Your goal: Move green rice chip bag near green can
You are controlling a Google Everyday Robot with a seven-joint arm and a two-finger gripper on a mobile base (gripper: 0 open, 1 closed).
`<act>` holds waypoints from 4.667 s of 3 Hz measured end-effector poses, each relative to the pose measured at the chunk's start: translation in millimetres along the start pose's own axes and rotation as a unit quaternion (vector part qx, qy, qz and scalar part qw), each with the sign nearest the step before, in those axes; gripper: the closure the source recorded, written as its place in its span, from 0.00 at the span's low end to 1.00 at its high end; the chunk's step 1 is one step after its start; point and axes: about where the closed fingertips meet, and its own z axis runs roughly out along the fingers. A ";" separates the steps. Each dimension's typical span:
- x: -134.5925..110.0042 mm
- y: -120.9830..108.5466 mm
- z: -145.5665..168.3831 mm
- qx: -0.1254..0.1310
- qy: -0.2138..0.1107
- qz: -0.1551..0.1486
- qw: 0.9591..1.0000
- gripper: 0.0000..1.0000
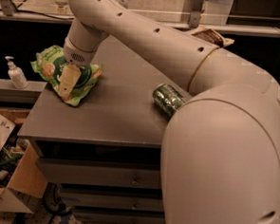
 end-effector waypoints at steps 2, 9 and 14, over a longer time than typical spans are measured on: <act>11.6 -4.6 -11.9 0.013 0.010 0.010 1.000 0.63; 55.2 -62.3 -126.3 0.138 0.022 0.033 0.990 1.00; 227.3 -132.6 -264.9 0.337 0.131 0.141 0.921 1.00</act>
Offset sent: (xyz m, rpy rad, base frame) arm 0.0062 -0.0335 0.0157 -0.0108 -0.0294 -0.0618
